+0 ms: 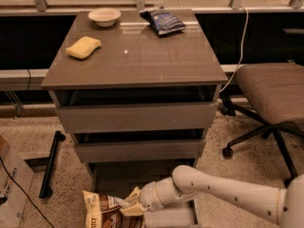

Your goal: Pick brown chip bag from bottom drawer and place on counter

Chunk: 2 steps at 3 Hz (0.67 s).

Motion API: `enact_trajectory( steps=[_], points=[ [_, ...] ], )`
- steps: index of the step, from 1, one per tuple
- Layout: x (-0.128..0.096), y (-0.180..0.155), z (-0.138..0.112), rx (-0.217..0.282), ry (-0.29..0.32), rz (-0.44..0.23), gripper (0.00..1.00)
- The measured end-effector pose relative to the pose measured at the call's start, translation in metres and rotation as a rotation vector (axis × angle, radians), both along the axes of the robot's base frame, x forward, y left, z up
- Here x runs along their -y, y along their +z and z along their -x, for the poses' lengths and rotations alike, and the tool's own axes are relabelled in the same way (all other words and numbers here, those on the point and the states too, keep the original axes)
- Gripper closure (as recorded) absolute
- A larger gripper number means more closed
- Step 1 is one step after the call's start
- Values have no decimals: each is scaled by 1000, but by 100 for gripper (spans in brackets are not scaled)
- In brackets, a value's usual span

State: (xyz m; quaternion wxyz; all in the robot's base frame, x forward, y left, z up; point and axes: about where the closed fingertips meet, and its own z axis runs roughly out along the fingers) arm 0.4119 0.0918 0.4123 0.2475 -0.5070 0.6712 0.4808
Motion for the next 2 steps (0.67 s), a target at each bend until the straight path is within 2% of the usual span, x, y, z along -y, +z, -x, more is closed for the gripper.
enact_trajectory(
  steps=[1,2],
  points=[
    [-16,80,49,16,76,19,100],
    [-37,158,83,63,116,53,100]
  ],
)
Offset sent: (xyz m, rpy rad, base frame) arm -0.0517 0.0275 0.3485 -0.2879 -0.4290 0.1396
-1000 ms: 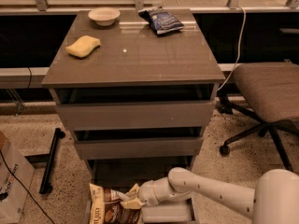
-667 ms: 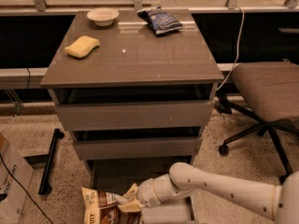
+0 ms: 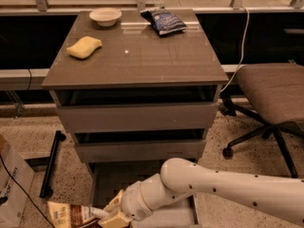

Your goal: Pick brown chip bag from bottom drawer and place on counter

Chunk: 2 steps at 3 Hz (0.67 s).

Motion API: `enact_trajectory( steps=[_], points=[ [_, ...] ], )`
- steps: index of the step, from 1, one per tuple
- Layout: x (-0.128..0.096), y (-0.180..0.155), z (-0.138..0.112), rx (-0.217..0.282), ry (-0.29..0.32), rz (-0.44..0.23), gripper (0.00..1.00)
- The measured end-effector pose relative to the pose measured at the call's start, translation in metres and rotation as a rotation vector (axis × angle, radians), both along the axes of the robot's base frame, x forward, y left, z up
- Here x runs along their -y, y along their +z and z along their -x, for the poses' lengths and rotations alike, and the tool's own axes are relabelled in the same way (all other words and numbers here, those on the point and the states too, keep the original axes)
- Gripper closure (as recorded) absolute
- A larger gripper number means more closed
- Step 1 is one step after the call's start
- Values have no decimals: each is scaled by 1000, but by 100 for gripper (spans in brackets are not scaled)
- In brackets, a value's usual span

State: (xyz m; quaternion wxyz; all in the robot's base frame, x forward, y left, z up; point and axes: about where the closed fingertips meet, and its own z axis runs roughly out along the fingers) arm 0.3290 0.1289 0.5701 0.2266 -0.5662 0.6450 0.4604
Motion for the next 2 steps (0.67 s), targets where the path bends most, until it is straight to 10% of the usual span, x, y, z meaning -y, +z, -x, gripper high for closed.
enact_trajectory(
  steps=[2],
  points=[
    [-4,29,-9,82,15,36,100]
  ],
)
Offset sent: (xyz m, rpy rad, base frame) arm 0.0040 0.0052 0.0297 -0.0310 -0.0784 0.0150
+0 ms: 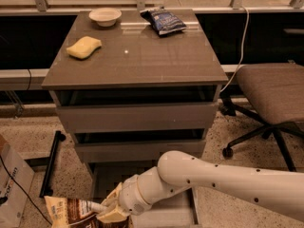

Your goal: Pick brown chip bag from bottom drawer and place on counter

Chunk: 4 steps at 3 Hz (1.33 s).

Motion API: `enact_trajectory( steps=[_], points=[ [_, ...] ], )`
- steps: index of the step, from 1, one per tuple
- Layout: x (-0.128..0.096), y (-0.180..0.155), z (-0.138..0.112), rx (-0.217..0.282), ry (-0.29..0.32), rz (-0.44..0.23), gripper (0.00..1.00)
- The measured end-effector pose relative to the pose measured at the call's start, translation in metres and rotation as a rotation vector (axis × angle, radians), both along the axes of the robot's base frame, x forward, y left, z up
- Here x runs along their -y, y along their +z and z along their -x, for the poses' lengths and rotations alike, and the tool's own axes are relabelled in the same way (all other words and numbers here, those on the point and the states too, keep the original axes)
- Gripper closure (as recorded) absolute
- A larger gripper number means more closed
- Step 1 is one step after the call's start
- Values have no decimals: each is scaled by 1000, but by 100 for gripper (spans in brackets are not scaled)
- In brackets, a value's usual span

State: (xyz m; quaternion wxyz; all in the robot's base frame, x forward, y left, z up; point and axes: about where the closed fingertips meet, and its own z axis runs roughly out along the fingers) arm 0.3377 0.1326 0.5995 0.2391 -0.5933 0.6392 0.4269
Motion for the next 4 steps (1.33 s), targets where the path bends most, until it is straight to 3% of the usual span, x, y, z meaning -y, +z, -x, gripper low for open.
enact_trajectory(
  steps=[1,2,3,4],
  points=[
    [14,17,-19,33,-15,-18,100],
    [45,67,-47,133,-50,-30,100],
    [68,104,-71,196,-74,-47,100],
    [107,180,-114,269,-116,-76,100]
  ],
)
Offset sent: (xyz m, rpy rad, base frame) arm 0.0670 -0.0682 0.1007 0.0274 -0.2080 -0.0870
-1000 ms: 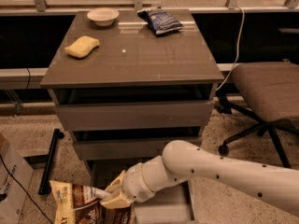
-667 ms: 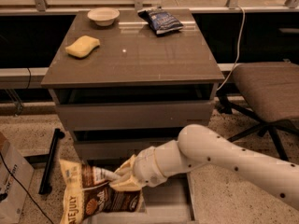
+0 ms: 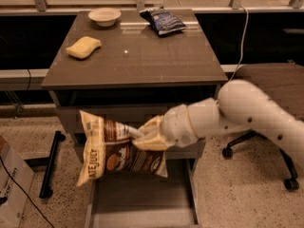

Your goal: Pick brown chip bag from bottom drawer and place on counter

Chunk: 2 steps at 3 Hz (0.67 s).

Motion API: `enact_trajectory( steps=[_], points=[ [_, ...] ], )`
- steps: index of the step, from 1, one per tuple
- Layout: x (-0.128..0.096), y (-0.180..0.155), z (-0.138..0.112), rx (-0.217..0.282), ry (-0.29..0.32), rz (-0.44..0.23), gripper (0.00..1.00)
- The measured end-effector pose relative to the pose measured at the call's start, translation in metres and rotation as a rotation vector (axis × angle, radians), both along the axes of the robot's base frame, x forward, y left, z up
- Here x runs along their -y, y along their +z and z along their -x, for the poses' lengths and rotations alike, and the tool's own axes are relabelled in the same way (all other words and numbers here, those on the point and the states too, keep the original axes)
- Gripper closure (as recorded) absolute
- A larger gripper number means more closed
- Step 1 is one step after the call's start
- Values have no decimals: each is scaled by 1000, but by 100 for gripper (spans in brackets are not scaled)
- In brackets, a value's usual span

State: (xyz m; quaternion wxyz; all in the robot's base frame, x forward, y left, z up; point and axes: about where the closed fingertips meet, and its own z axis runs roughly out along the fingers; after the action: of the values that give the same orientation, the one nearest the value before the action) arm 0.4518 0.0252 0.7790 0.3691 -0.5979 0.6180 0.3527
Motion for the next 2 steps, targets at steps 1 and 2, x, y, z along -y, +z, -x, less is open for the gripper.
enact_trajectory(
  steps=[1,2],
  points=[
    [16,61,-35,59,-13,-2,100],
    [22,79,-46,89,-31,-21,100]
  ],
)
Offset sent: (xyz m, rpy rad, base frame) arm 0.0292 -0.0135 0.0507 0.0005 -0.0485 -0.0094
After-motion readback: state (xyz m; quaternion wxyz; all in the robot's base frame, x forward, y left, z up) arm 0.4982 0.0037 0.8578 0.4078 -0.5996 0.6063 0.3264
